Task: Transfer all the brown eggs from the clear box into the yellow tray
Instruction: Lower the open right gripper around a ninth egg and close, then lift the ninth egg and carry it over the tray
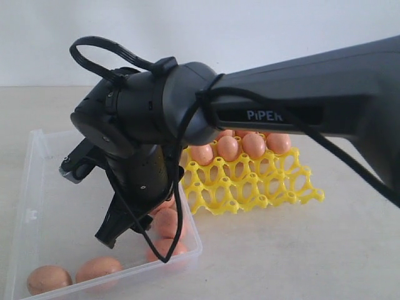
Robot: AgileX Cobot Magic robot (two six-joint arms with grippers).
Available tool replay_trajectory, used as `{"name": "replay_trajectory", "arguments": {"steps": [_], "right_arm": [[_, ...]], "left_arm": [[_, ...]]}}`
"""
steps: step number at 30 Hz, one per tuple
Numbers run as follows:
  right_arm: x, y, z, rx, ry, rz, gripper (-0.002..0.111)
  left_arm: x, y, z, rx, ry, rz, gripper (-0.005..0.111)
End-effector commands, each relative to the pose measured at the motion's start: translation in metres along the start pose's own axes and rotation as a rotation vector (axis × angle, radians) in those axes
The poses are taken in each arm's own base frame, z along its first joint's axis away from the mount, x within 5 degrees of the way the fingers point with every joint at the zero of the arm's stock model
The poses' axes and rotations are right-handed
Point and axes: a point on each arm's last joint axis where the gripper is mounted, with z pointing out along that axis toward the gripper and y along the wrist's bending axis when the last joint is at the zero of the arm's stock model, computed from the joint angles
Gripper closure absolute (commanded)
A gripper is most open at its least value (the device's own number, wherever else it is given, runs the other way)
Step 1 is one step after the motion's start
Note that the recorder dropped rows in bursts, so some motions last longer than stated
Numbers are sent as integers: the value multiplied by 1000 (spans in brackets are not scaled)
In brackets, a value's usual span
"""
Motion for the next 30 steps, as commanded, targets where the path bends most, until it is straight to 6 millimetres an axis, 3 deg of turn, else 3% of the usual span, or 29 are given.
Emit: {"name": "replay_trajectory", "arguments": {"steps": [1, 10, 21, 30], "right_arm": [[1, -2, -1, -5, 3, 23, 50], [2, 1, 2, -23, 27, 33, 50], [6, 4, 29, -33, 98, 28, 50], [7, 5, 30, -46, 116, 35, 50]], "left_arm": [[-1, 0, 0, 5, -7, -4, 111], [-1, 0, 0, 5, -7, -4, 111], [-1, 0, 0, 5, -7, -4, 111], [-1, 0, 0, 5, -7, -4, 111]]}}
